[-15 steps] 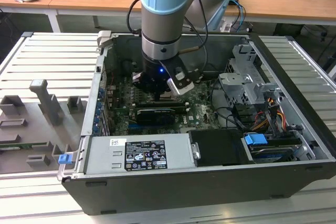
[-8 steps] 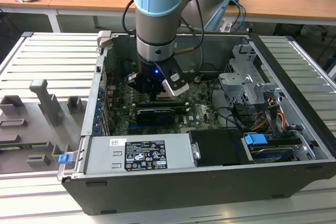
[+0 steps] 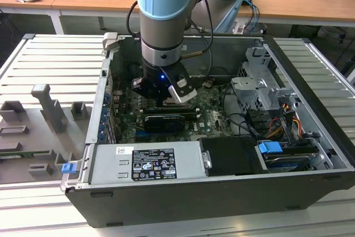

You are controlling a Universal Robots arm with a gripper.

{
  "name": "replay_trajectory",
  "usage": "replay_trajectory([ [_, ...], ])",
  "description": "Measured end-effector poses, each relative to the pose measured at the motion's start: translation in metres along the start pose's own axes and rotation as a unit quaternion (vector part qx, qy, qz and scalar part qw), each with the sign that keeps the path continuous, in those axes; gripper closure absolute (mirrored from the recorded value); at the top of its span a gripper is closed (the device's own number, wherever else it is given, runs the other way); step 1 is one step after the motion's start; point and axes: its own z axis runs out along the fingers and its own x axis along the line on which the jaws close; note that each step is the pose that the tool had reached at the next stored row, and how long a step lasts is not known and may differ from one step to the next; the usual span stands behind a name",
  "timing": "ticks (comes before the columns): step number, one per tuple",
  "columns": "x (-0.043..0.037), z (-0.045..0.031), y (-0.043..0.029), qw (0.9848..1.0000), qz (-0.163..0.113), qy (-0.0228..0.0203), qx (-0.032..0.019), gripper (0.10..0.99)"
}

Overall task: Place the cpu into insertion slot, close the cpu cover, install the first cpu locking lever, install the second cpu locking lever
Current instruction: 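Install the second cpu locking lever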

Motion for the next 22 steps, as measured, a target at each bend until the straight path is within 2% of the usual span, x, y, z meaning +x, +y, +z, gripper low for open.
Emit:
replay_trajectory([
  [6,0.0000,0.0007,-0.0009,1.0000,0.000,-0.0002,-0.0052,0.980],
  [9,0.0007,0.0010,-0.0022,0.9999,0.000,-0.0006,-0.0118,0.980],
  [13,0.0020,0.0054,-0.0042,0.9999,0.000,-0.0007,-0.0150,0.980],
  [19,0.0058,0.0105,-0.0093,0.9995,0.000,-0.0016,-0.0321,0.980],
  [22,0.0058,0.0133,-0.0113,0.9993,0.000,-0.0019,-0.0361,0.980],
])
